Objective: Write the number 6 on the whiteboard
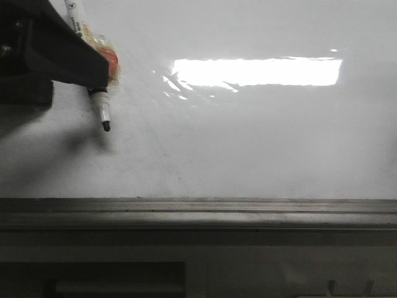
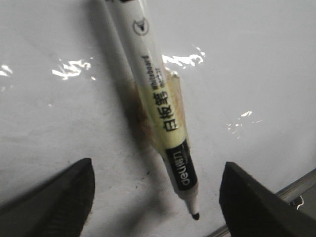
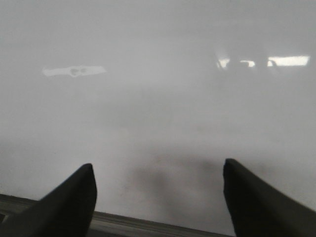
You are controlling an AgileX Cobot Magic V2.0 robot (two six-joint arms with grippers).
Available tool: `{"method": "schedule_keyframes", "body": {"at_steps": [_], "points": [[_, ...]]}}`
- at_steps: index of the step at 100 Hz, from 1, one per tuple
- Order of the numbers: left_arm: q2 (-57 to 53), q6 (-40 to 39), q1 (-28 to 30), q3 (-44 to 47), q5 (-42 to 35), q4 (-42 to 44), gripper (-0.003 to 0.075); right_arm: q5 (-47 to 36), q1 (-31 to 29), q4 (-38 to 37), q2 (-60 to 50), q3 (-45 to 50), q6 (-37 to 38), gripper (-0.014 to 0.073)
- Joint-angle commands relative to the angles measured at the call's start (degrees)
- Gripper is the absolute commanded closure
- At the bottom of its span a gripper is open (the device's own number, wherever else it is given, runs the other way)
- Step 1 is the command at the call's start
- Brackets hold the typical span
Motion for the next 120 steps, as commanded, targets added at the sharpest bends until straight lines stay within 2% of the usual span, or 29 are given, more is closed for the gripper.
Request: {"method": "schedule_keyframes", "body": {"at_steps": [1,15,32,43,44,55,67,81,88,98,108,120], "points": [[1.23,-0.01,-0.42,-2.50,-4.87,-1.11,0.0218,-2.98,-0.12,1.28,0.41,-2.15,-0.72,0.0107],[3.95,-0.01,-0.42,-4.69,-4.74,-1.15,0.0237,-3.55,-0.12,1.28,0.41,-2.15,-0.72,0.0106],[6.54,-0.01,-0.42,-5.96,-3.33,-1.37,0.0347,-3.70,-0.12,1.28,0.41,-2.15,-0.72,0.0106],[6.55,-0.01,-0.42,-5.96,-2.24,-1.37,0.0491,-3.60,-0.12,1.28,0.41,-2.15,-0.72,0.0107],[6.55,-0.01,-0.42,-5.96,-2.24,-1.37,0.0530,-3.60,-0.12,1.28,0.41,-2.15,-0.72,0.0106],[6.17,-0.01,-0.42,-5.96,-1.77,-0.44,0.0739,-3.48,-0.12,1.28,0.41,-2.15,-0.72,0.0106],[5.21,0.35,-0.42,-6.11,-0.69,1.27,0.0741,-3.26,-0.12,1.28,0.41,-2.15,-0.72,0.0107],[2.11,0.58,-0.42,-6.59,3.74,8.56,0.0741,-1.16,-0.12,2.42,0.41,-2.15,-1.54,0.0107],[0.69,0.58,-0.42,-8.00,9.96,14.50,0.0741,1.32,-0.12,7.57,1.21,-2.27,-6.55,0.0107],[0.11,0.58,-0.42,-10.54,19.08,21.04,0.0741,7.06,-0.12,20.39,3.99,-3.22,-16.60,0.0107],[0.50,0.58,-0.64,-13.12,26.59,26.71,0.0741,14.59,-0.12,30.19,8.94,-5.77,-24.70,0.0107],[0.74,0.58,-1.84,-14.98,30.14,31.54,0.0741,22.99,-0.12,33.38,14.69,-10.48,-27.22,0.0107]]}}
